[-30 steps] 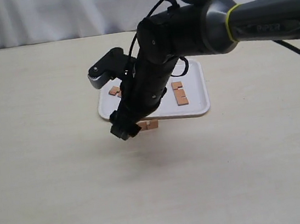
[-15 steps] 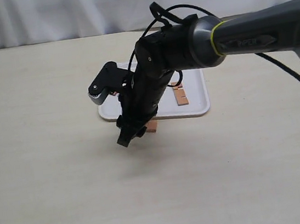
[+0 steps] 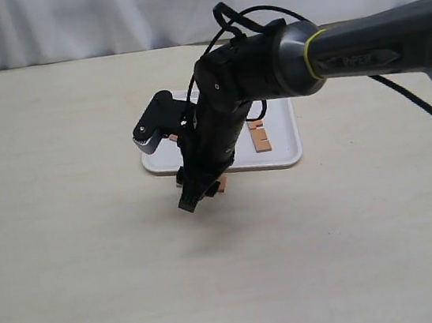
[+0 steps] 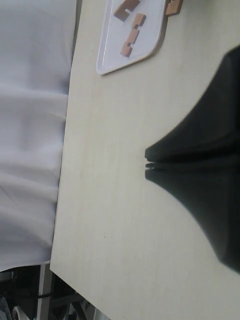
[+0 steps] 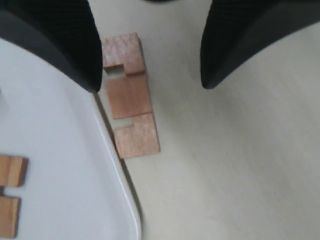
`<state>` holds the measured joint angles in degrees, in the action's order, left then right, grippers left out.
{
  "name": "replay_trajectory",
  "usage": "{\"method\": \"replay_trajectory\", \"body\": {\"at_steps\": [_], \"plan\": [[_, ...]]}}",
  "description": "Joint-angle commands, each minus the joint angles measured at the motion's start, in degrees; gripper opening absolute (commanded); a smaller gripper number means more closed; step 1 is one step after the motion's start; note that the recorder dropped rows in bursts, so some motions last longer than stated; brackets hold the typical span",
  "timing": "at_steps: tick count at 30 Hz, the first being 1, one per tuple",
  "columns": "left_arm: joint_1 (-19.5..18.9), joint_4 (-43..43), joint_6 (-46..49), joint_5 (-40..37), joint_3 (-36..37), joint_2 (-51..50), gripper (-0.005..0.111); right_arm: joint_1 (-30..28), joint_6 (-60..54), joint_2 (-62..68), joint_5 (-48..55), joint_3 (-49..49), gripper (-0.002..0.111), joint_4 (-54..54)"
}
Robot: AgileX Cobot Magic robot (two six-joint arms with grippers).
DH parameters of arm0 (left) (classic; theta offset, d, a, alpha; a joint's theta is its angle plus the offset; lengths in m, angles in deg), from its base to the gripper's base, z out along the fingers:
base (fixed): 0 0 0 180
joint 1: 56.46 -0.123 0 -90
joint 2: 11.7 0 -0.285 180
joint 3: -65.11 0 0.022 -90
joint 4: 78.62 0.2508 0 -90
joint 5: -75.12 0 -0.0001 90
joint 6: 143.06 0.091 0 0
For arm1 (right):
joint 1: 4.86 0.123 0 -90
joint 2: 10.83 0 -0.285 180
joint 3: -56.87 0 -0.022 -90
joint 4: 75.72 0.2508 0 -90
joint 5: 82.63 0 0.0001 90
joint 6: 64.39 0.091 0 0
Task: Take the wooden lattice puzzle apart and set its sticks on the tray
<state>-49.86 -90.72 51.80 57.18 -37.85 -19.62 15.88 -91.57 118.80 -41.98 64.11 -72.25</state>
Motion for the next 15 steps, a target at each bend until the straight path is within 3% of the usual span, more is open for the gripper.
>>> {"method": "replay_trajectory", "body": {"at_steps": [1, 6, 15], "plan": [[-0.6, -0.12, 0.3, 0.52, 0.18, 0.14, 0.0, 0.01, 3.81, -0.57, 4.09, 0.12, 0.055, -1.75], [-0.6, -0.12, 0.3, 0.52, 0.18, 0.14, 0.0, 0.01, 15.11, -0.45, 3.76, 0.12, 0.055, -9.16], [-0.6, -0.12, 0.3, 0.52, 0.18, 0.14, 0.0, 0.01, 17.12, 1.95, 5.26, 0.12, 0.054, -6.67]]}}
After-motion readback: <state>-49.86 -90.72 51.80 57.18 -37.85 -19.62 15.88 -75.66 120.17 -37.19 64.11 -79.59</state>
